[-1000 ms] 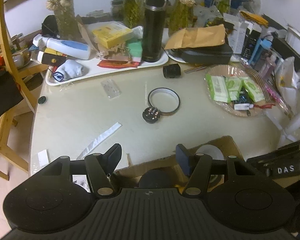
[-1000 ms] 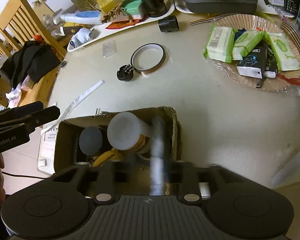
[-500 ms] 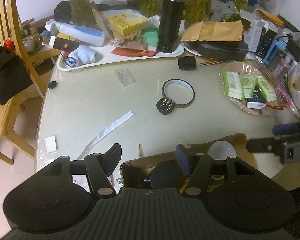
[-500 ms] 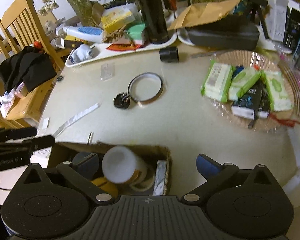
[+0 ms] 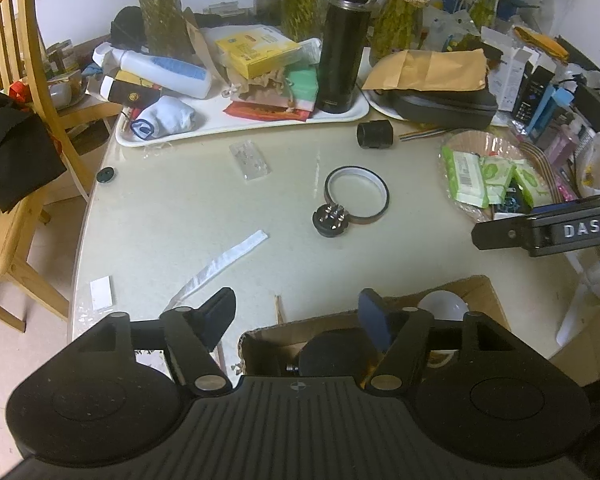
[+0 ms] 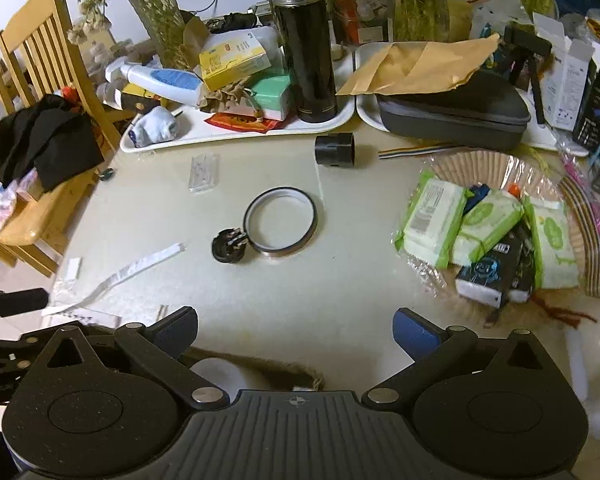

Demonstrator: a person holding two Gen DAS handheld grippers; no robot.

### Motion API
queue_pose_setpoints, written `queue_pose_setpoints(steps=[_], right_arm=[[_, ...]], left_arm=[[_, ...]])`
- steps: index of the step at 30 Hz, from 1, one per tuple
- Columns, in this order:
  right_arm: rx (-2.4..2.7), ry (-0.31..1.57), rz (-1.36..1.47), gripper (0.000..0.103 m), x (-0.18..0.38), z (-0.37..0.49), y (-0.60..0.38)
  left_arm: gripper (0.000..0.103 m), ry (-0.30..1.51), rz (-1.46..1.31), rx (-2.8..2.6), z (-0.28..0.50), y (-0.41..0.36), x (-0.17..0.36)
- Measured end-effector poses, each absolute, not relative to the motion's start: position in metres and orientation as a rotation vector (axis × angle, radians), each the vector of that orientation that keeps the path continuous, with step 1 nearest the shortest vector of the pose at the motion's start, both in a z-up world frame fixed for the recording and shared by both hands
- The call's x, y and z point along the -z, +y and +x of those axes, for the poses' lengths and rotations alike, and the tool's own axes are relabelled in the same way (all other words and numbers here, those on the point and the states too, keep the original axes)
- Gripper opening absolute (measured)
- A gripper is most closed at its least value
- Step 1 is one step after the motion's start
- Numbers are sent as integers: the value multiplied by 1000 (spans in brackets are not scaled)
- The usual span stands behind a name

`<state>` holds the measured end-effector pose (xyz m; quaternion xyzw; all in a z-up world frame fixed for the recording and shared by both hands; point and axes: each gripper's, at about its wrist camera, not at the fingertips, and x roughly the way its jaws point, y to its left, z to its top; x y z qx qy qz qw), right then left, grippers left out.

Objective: Organize rigid objects
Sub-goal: 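Raise both open grippers out of the box and move back over the table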

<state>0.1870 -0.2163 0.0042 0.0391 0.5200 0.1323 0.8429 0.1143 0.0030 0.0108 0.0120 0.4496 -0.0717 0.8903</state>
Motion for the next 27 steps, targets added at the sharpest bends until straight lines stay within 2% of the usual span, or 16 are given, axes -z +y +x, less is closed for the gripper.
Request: queue_pose_setpoints(steps=[27], right_arm=[[-293, 1076, 141, 103, -1, 205, -212]], left_arm=[[68, 867, 1, 162, 140, 15, -8]])
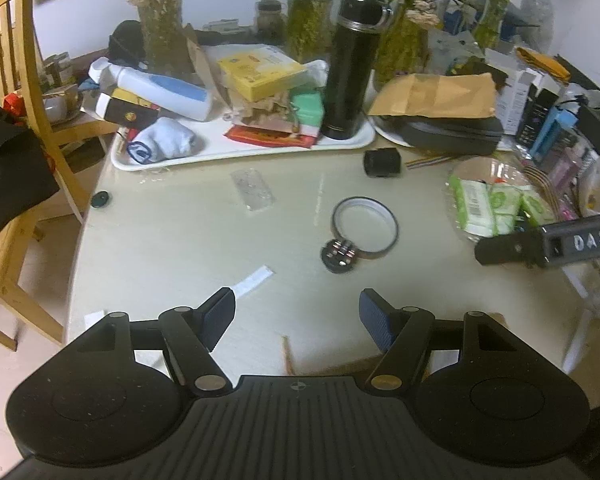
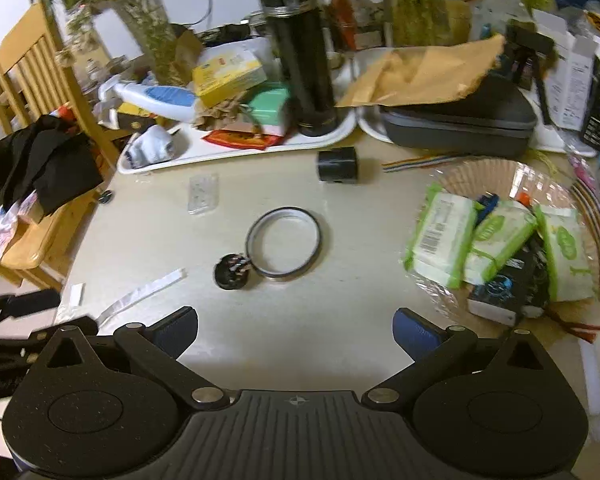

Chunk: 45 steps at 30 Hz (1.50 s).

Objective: Organize rigid objects
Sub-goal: 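Raise both open grippers out of the box and move back over the table, then reach the left gripper to the black pronged plug and grasp it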

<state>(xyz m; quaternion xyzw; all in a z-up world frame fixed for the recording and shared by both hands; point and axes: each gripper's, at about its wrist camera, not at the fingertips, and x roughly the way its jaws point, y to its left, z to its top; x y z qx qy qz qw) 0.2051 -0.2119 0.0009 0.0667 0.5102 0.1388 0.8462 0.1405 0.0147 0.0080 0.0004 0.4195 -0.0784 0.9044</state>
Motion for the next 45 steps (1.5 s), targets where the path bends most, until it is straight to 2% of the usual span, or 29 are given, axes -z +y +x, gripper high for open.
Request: queue_pose_setpoints(steps=[15, 30, 45], right_arm=[[-403, 1074, -18, 102, 18, 236, -184], [-255, 1171, -71, 103, 21, 255, -200], [-228, 1133, 76, 103, 2, 261, -228]], left_arm=[[68, 847, 84, 148, 167, 15, 3], [68, 866, 273, 354, 204, -30, 45], [68, 977, 291, 361, 246, -55, 80]])
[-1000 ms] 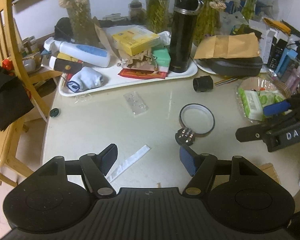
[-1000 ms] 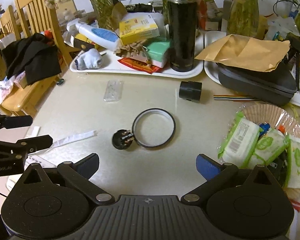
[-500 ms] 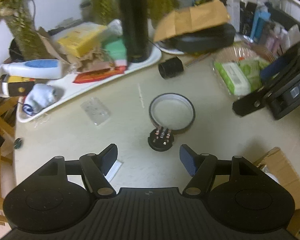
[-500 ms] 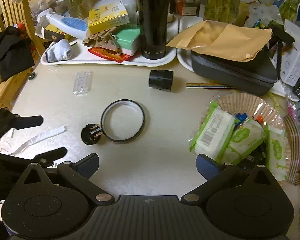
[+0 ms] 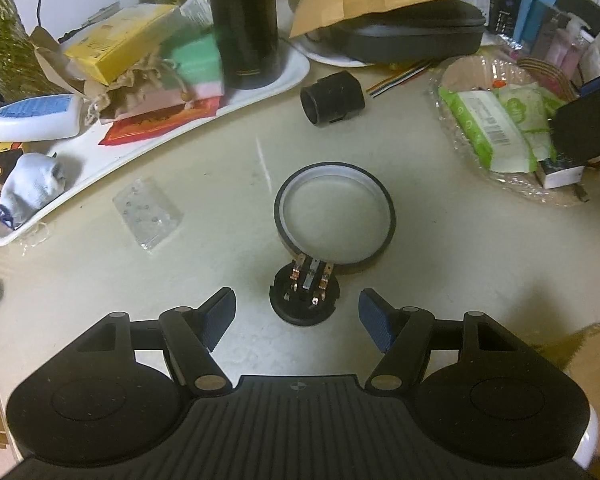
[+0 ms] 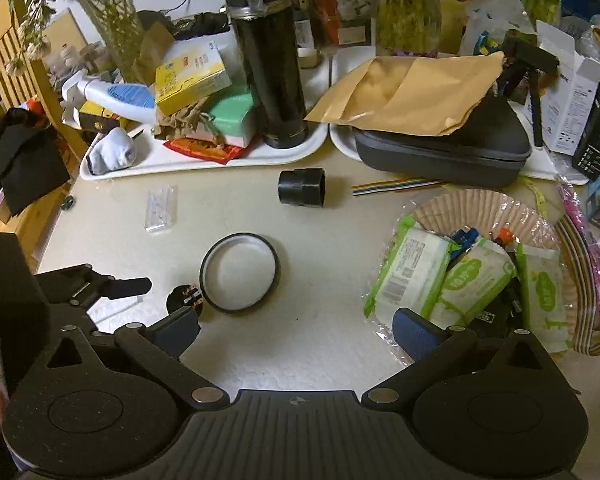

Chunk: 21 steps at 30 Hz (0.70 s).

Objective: Organize rigid objects
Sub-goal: 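Reach the left gripper to the black pronged plug and grasp it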

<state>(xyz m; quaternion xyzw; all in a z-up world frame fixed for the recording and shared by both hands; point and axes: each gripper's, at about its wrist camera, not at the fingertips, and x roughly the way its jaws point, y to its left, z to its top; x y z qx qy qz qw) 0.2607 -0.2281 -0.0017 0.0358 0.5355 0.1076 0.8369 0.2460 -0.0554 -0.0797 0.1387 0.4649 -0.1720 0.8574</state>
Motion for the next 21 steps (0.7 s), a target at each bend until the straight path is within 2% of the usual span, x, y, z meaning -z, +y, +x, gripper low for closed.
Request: queue_pose_setpoints(steps=[3, 5, 6, 21], right_arm=[[-222, 1136, 92, 103, 3, 261, -233], [-221, 1139, 103, 103, 4, 261, -236], [-220, 1142, 106, 103, 5, 261, -237], [-230, 1150, 89, 103, 20, 266, -224]], left_arm=[[62, 998, 287, 355, 252, -57, 86], [42, 1010, 276, 351, 254, -57, 88], [40, 1023, 260, 355, 256, -57, 89], [40, 999, 163, 276, 242, -30, 54]])
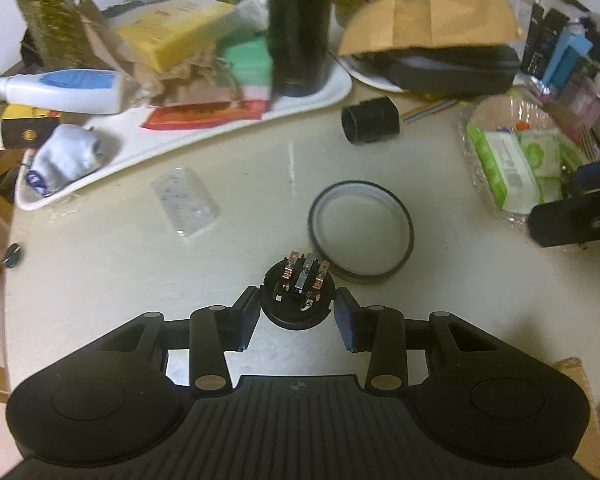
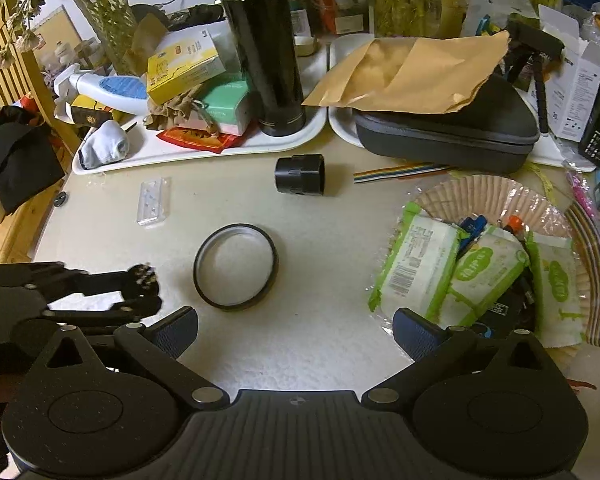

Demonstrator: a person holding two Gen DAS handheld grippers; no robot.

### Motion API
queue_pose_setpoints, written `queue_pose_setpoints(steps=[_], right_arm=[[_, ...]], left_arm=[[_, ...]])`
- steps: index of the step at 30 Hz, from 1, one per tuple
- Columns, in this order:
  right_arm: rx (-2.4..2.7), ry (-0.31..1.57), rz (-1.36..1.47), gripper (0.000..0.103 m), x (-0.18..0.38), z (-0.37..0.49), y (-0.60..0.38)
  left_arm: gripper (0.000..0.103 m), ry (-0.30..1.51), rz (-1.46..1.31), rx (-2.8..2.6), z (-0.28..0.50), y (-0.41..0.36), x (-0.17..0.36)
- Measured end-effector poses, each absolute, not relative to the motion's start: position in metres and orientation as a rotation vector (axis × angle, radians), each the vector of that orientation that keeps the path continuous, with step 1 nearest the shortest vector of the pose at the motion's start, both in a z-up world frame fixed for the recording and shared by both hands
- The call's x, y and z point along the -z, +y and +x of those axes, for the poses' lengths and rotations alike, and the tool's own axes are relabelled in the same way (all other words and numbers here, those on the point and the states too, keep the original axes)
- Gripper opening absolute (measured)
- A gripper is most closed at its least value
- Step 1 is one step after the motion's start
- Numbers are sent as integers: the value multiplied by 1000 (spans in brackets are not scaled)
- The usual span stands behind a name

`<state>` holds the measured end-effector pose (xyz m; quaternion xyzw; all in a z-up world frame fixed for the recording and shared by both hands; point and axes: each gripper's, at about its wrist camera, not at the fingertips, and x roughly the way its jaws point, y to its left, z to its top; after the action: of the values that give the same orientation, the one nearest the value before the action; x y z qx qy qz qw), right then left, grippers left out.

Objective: Organize rigid objects
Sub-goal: 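Reach the left gripper to the black pronged plug and grasp it, then lift the plug with the left gripper while the right reaches toward the black-rimmed ring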

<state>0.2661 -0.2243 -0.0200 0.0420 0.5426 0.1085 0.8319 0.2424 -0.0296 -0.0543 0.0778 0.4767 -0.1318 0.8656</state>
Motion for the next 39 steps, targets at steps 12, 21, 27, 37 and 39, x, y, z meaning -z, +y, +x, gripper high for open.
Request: queue_pose_setpoints(steps=[12, 21, 27, 37, 39], right_arm=[[-334, 1142, 72, 103, 33, 271, -198], [-361, 1168, 47, 93, 58, 286, -183], [-493, 1156, -83, 73, 73, 293, -160], [-656, 1112, -298, 48, 91, 298, -127], [-675, 1126, -328, 39, 98, 299, -122]], left_arm=[[40, 973, 55, 196, 210, 14, 5], [40, 933, 23, 197, 186, 30, -15], [40, 917, 10, 198, 184, 38, -16], [40, 922, 11, 218, 185, 37, -13], [40, 920, 13, 222, 185, 37, -13]])
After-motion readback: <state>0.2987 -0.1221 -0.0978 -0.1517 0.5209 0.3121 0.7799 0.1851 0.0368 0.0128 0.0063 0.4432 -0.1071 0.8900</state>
